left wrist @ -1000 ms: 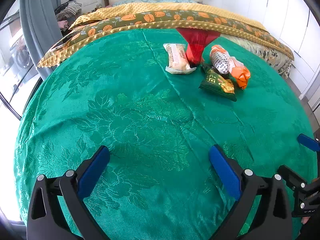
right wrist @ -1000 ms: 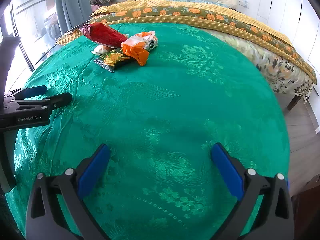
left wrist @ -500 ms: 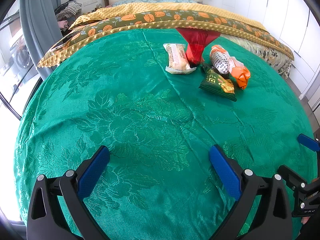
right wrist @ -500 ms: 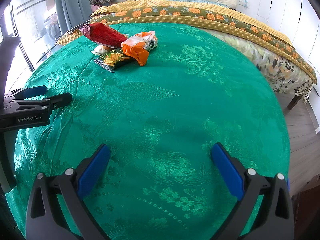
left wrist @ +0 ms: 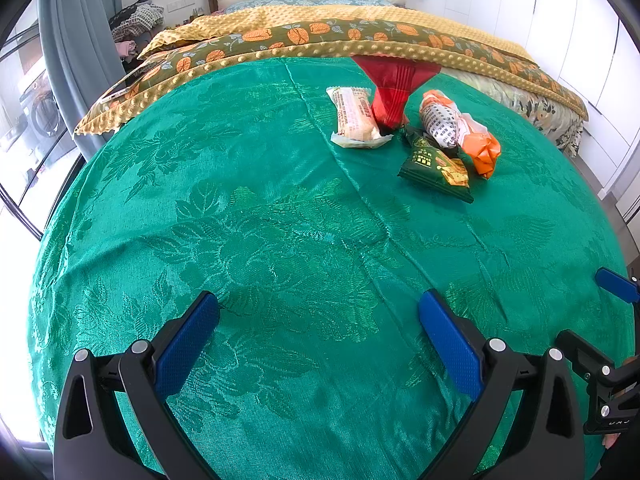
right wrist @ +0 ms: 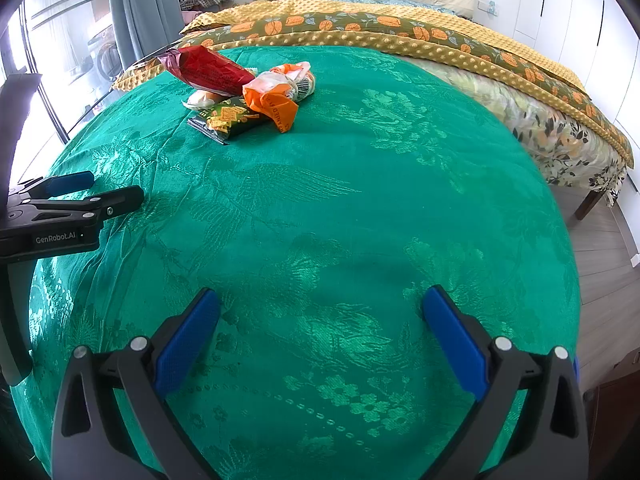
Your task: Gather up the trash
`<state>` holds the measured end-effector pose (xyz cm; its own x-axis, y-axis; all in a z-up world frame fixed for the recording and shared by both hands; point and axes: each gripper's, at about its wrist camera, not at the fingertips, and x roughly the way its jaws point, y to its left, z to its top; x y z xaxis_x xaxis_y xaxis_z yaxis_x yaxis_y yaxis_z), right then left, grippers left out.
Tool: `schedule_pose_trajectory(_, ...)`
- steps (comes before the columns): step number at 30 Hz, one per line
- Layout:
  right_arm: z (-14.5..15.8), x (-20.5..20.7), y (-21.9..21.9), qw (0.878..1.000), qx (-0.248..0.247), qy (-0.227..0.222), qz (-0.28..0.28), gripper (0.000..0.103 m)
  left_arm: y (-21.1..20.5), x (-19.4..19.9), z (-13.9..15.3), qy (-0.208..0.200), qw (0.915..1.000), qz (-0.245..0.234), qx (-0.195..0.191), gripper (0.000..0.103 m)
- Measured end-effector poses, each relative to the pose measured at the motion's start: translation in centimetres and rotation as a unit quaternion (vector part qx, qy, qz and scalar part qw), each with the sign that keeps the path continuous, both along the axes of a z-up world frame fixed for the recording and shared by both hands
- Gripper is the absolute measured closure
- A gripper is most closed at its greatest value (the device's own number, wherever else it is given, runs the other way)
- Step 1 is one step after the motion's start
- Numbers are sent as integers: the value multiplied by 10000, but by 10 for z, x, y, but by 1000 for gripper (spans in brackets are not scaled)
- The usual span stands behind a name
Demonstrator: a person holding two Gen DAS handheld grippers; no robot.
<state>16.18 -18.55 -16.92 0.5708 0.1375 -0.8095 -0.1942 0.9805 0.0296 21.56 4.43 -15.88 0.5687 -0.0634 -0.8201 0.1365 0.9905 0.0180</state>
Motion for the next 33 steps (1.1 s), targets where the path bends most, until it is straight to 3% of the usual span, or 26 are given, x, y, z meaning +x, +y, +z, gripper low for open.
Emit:
schedule_pose_trajectory(13, 0, 7, 1, 9999, 31, 82, 104, 5, 0, 0, 0, 2, 10000, -1, 1, 4)
schedule_pose_trajectory(18, 28, 68, 1, 9969, 774, 64, 92, 5, 0, 0, 0, 2, 10000, -2, 2, 4)
schedule_pose_trajectory(19, 33, 88, 6, 9958, 891, 126, 152, 7, 0, 0, 0, 3, 10000, -2, 1, 4)
schedule_pose_trajectory(21, 38, 119, 14, 9932, 1124, 258, 186, 26, 0, 0, 0, 2, 10000, -2, 3, 4)
schedule_pose_trajectory(26, 27, 173, 37, 9894, 1236, 740, 157, 37, 0, 0, 0, 3, 10000, -2, 1, 4)
schedule_pose_trajectory(27, 23, 179, 37, 9887, 1250, 815, 138, 43, 0, 0, 0, 3, 10000, -2, 1, 4)
schedule_pose_trajectory(28, 21, 182, 37, 9876, 1291, 875, 154, 60, 0, 0, 0, 3, 10000, -2, 0, 4)
schedule_pose_trajectory(33, 38, 159, 14, 9911, 1144, 649, 193, 61, -1, 0, 0, 6, 10000, 29, 5, 4)
